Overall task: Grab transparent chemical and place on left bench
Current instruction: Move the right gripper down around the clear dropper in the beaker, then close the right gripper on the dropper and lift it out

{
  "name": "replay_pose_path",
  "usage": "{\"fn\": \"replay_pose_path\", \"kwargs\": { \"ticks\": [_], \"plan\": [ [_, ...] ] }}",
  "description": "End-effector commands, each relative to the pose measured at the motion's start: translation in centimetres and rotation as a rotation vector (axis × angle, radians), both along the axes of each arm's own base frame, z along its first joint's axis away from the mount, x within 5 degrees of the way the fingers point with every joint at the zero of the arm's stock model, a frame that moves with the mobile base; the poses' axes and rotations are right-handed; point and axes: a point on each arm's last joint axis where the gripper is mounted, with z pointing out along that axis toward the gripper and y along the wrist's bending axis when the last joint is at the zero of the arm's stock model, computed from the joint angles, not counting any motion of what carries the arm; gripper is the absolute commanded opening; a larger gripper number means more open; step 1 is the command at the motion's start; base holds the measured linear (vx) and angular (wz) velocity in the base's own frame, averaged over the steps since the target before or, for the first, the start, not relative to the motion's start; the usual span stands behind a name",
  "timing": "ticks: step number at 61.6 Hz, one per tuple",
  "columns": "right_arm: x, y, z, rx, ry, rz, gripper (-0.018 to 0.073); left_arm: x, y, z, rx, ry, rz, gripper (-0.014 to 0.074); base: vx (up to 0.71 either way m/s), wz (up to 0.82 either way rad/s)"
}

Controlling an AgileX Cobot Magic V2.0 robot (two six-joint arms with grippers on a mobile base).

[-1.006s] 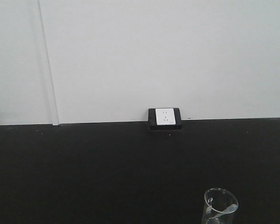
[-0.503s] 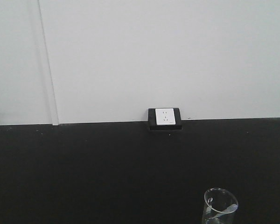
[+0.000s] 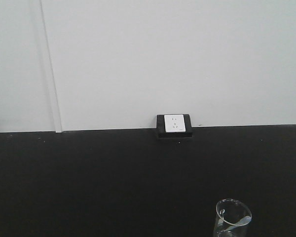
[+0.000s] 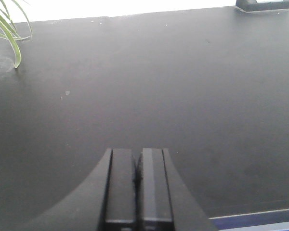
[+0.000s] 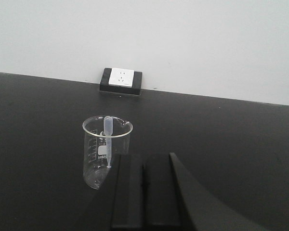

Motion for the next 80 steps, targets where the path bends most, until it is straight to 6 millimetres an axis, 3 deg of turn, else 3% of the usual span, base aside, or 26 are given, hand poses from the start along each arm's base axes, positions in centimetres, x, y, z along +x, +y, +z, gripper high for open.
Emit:
{"fn": "replay_pose_path", "kwargs": {
  "ticks": [1,11,18,28,38,49,63,80],
  "plan": [
    [-0.2,0.2,1.2,0.006,-0.151,0.021,-0.0008,-0.1,0.0,0.3,-0.014,-0.081,-0.001,-0.0003,0.0,0.0],
    [-0.6,0.3,4.1,0.06,-0.303,0.039,-0.0003,-0.1,0.0,0.3,-0.014,-0.081,-0.001,-0.0003,0.0,0.0],
    [-0.2,0.2,6.8,0.048,-0.258,0.028,-0.0003,-0.1,0.0,0.3,-0.014,-0.081,-0.001,-0.0003,0.0,0.0],
    [2.5,0.5,9.6,0.024,-0.117,0.018,0.0,-0.1,0.0,0.3,-0.014,-0.081,-0.001,-0.0003,0.0,0.0],
    [6.2,0.9,8.6,0.003,0.04,0.024,0.0018,-0.1,0.0,0.3,-0.014,-0.081,-0.001,-0.0003,0.0,0.0],
    [9.1,1.5,7.2,0.013,0.095,0.04,0.0081,-0.1,0.0,0.3,-0.014,-0.081,-0.001,-0.0003,0.0,0.0],
    [11.8,1.9,5.6,0.039,0.121,0.058,0.0259,-0.1,0.0,0.3,-0.014,-0.081,-0.001,-0.0003,0.0,0.0],
    [14.8,2.6,3.8,0.109,0.065,0.093,0.0538,-0.1,0.0,0.3,-0.014,-0.081,-0.001,-0.0003,0.0,0.0]
  ]
}}
